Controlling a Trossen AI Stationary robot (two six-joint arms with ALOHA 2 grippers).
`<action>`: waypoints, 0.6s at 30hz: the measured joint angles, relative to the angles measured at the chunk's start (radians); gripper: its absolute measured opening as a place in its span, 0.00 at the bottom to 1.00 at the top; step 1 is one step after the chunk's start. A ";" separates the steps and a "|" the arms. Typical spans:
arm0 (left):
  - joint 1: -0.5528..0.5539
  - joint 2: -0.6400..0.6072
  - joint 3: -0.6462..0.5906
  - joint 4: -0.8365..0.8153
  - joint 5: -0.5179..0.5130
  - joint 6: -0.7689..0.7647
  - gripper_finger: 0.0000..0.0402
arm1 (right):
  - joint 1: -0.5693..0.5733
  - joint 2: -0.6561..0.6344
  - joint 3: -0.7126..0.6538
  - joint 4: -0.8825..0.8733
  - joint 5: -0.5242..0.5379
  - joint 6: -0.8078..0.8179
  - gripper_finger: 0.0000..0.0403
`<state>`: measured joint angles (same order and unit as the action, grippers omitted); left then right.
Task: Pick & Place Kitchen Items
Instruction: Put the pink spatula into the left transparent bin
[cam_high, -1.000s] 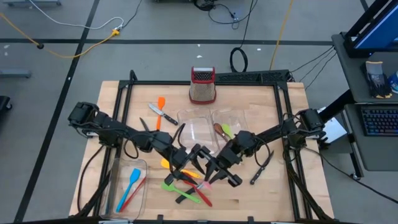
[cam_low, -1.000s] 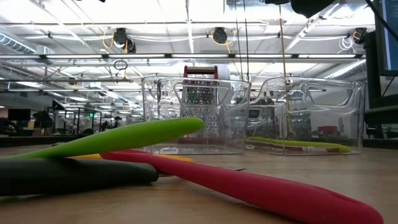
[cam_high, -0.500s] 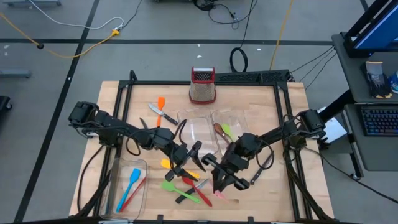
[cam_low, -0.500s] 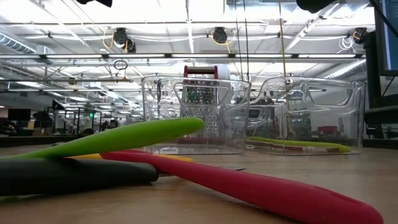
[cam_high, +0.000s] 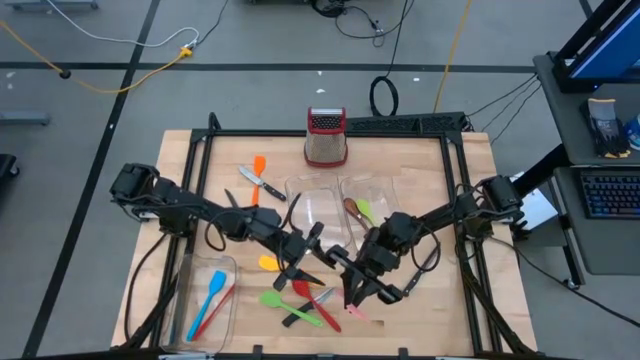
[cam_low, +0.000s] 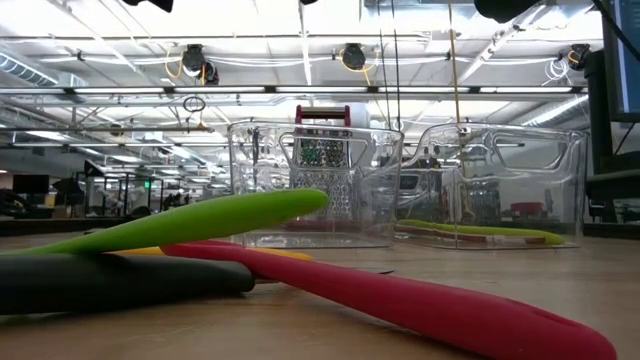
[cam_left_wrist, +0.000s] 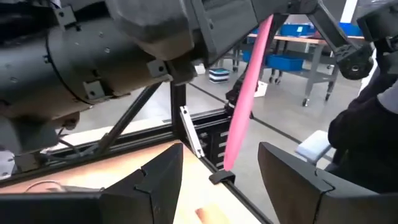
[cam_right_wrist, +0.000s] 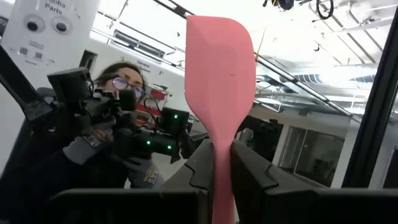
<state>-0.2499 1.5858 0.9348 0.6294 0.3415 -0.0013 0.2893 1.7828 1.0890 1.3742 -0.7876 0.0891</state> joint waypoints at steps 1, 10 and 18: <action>0.000 0.001 0.000 0.001 -0.001 0.000 0.53 | -0.001 0.000 0.004 0.000 -0.001 0.012 0.06; -0.022 0.155 0.053 0.057 -0.025 -0.004 0.53 | 0.000 0.000 0.056 -0.120 -0.044 0.082 0.06; -0.049 0.154 0.121 -0.058 -0.023 0.003 0.53 | 0.021 0.000 0.039 -0.146 -0.003 0.082 0.06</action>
<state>-0.2985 1.7402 1.0558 0.5718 0.3188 0.0021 0.3102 1.7829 1.1282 1.2282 -0.7902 0.1710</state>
